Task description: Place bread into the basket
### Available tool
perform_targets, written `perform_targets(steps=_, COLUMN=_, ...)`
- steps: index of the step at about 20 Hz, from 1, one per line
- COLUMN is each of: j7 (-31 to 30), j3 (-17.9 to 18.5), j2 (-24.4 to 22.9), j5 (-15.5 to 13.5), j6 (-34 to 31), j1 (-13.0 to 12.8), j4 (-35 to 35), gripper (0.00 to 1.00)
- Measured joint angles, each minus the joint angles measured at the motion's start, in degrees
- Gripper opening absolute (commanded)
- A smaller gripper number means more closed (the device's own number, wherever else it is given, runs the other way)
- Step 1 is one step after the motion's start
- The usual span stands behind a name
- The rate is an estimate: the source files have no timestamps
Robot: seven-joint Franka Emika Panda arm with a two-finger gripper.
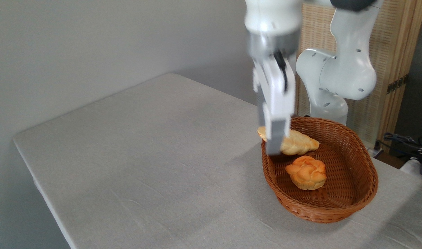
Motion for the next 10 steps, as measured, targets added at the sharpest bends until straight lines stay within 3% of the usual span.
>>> perform_targets(steps=3, j7=-13.09, j3=-1.87, j2=2.73, j5=-5.01, j6=-2.04, j1=-0.01, j4=7.66, gripper=1.00)
perform_targets(steps=5, j7=-24.22, j3=-4.03, j2=5.80, j5=-6.59, j6=-2.09, j1=-0.02, j4=11.57, gripper=1.00)
perform_targets(steps=7, j7=-35.48, j3=-8.09, j2=9.92, j5=-6.78, j6=-2.07, j1=0.53, j4=15.91, gripper=1.00)
perform_targets(steps=10, j7=-48.07, j3=-16.72, j2=15.97, j5=-6.78, j6=-2.06, j1=4.73, j4=21.36, gripper=1.00)
